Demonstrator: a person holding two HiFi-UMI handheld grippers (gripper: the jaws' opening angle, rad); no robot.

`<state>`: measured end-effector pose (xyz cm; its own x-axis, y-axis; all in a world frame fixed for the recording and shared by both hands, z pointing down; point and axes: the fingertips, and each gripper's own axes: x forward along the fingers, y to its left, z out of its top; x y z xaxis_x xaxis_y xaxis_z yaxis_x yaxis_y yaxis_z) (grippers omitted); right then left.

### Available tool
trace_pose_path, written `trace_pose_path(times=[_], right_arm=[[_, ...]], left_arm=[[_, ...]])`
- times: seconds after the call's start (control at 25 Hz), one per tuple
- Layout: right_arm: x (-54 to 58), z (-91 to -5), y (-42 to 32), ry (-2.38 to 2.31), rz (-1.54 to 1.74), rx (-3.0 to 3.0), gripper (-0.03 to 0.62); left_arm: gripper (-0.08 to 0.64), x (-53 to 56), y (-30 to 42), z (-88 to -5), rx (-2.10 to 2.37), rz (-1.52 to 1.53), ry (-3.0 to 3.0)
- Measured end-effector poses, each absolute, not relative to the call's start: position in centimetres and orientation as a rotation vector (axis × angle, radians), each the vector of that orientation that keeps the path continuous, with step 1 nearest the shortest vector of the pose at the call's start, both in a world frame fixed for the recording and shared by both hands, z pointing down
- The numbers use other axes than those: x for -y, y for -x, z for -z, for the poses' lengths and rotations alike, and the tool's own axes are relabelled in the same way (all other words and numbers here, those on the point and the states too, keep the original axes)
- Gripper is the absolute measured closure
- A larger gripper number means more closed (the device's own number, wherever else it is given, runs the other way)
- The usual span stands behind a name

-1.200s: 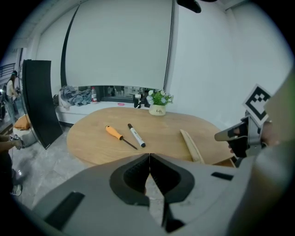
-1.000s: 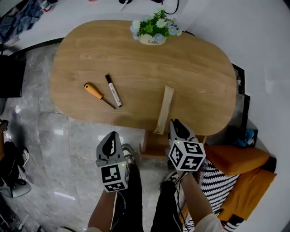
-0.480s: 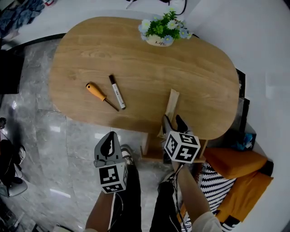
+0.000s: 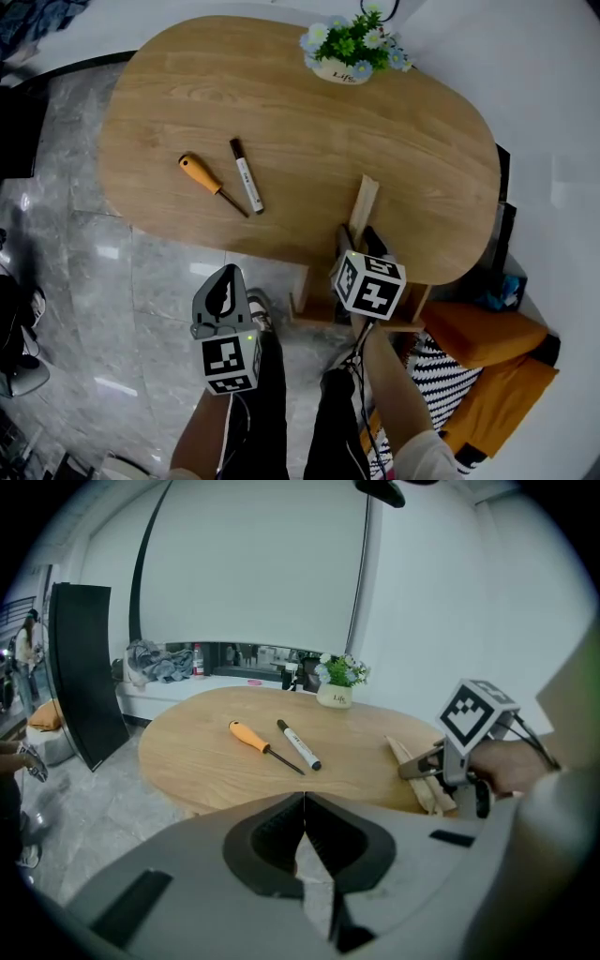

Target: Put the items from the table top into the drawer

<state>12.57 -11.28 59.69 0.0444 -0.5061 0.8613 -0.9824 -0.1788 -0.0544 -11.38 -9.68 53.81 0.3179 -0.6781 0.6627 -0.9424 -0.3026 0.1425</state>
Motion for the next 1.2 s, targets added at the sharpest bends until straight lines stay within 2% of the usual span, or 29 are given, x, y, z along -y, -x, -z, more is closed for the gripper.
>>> trace_pose_path(times=[0.16, 0.64, 1.2], right_arm=[[11.3, -59.7, -12.6, -1.735, -1.046, 1.489, 0.391], [10.7, -58.8, -12.4, -1.640, -1.011, 1.579, 0.541], [6.3, -55.3, -13.4, -1.533, -0.980, 1.736, 0.548]], left_arm=[[0.551, 9.5, 11.6, -54.0, 1.431, -0.672, -2.066], [0.549, 7.5, 11.0, -54.3, 1.414, -0.687, -2.068], [0.550, 4.3, 7.1, -53.8, 1.370, -0.707, -2.114]])
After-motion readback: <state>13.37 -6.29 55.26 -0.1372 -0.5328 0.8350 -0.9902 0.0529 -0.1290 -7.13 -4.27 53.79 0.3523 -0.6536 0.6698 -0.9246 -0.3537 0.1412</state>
